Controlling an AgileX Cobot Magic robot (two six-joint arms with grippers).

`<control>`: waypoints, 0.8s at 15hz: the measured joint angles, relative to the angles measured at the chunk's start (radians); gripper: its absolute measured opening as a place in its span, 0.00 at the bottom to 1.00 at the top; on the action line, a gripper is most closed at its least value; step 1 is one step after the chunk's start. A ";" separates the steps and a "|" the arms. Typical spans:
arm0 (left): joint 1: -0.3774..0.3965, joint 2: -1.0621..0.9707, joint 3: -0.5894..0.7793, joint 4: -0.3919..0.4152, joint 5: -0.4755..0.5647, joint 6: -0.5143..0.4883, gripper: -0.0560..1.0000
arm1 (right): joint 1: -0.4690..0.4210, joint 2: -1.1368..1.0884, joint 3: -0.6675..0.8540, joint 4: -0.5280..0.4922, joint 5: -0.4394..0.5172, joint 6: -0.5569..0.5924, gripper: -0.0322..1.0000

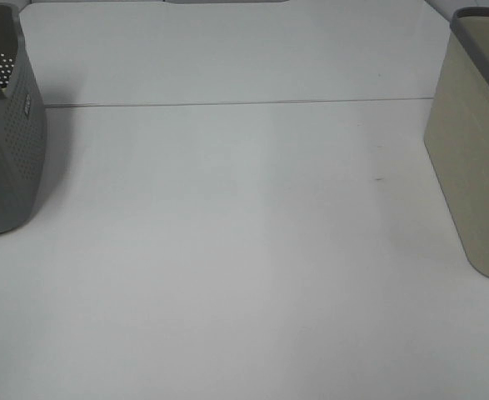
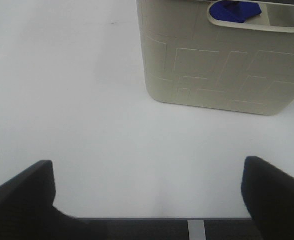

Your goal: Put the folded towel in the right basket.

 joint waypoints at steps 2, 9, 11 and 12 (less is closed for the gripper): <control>0.000 0.000 0.000 0.000 0.000 0.000 0.99 | 0.000 0.000 0.000 0.001 0.000 0.000 0.98; 0.000 0.000 0.000 0.000 0.000 0.000 0.99 | -0.098 0.016 0.000 0.004 0.000 0.000 0.98; 0.000 0.000 0.000 0.000 0.000 0.000 0.99 | -0.127 0.016 0.000 0.004 0.000 0.000 0.98; 0.000 0.000 0.000 0.000 0.000 0.000 0.99 | -0.140 0.012 0.000 0.004 -0.001 0.000 0.98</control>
